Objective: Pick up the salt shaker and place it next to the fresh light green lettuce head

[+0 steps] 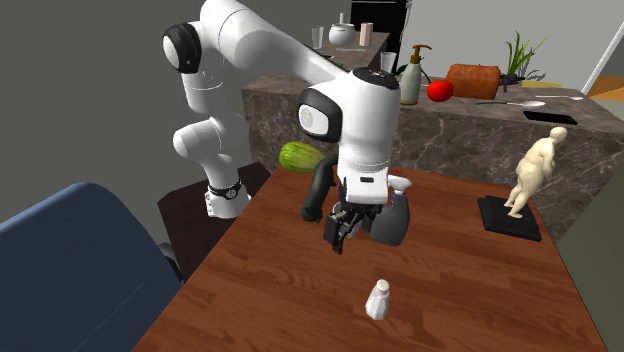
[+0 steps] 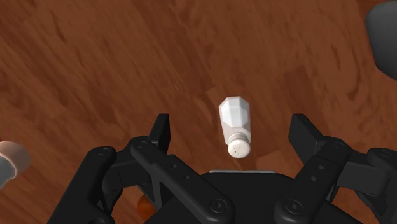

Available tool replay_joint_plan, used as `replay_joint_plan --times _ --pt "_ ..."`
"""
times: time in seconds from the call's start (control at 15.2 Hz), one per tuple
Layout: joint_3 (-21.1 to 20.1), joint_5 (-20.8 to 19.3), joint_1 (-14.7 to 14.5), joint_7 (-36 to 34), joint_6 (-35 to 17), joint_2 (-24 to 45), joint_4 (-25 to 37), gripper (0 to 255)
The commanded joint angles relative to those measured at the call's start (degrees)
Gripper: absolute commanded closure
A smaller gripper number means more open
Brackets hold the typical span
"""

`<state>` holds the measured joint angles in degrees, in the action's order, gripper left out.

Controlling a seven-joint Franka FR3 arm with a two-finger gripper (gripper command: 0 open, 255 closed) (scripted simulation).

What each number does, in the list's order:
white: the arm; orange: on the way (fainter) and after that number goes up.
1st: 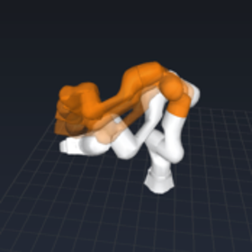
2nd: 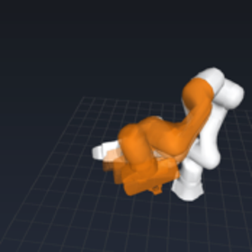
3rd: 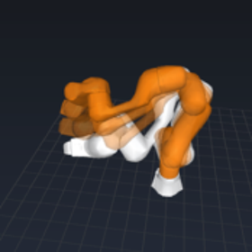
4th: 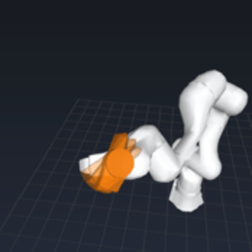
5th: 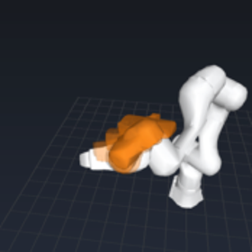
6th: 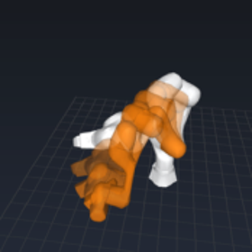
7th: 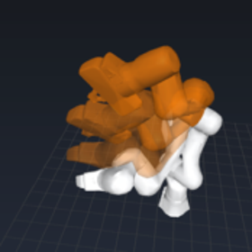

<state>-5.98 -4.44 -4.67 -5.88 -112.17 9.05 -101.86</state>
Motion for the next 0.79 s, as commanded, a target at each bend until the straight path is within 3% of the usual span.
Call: replay_joint_plan --times 0.0,0.4,0.73 --pt "-0.17 -0.91 -0.51 -0.47 0.10 5.05 4.50 0" --pt "-0.19 -3.28 -2.66 -1.35 3.09 20.30 20.84 0" --pt "-0.04 -3.50 -2.65 -1.49 0.58 21.68 19.63 0"
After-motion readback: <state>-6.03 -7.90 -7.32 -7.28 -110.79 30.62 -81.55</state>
